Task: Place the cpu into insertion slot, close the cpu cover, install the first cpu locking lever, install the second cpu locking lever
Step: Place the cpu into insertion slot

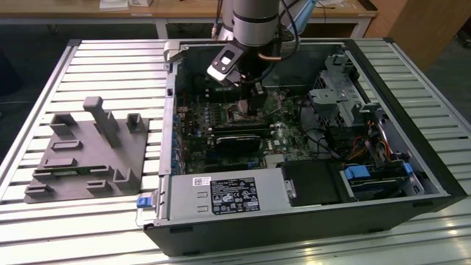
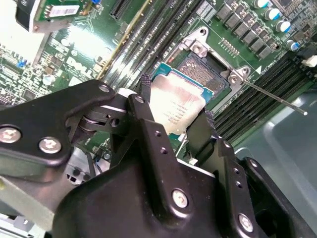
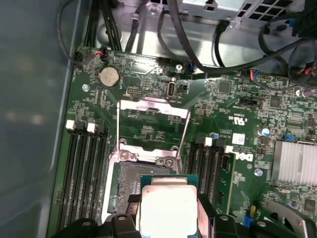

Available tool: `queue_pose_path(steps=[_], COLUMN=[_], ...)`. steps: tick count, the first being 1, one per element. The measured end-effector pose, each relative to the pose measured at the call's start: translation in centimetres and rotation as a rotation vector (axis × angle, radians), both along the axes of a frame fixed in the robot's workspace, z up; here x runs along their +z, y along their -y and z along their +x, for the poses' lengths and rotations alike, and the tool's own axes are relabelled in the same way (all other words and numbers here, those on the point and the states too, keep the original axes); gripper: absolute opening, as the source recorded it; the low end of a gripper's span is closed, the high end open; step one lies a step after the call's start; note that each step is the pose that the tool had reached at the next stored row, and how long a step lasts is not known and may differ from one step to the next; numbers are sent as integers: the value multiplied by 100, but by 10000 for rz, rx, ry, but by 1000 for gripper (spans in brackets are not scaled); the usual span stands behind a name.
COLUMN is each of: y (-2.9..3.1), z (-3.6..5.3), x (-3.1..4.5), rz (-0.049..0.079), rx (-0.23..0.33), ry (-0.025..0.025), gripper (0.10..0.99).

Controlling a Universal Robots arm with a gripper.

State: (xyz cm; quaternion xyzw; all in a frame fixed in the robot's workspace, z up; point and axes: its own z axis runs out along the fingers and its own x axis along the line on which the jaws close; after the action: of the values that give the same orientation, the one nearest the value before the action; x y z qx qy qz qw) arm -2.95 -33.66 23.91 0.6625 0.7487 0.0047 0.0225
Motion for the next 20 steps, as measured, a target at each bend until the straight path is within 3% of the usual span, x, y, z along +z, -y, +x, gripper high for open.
queue_pose_path(steps=[8, 20], y=[-92, -148], z=[0, -23], x=[-45, -144], rz=[-5, -5], rx=[-67, -689], ry=[-1, -1], gripper=[537, 537])
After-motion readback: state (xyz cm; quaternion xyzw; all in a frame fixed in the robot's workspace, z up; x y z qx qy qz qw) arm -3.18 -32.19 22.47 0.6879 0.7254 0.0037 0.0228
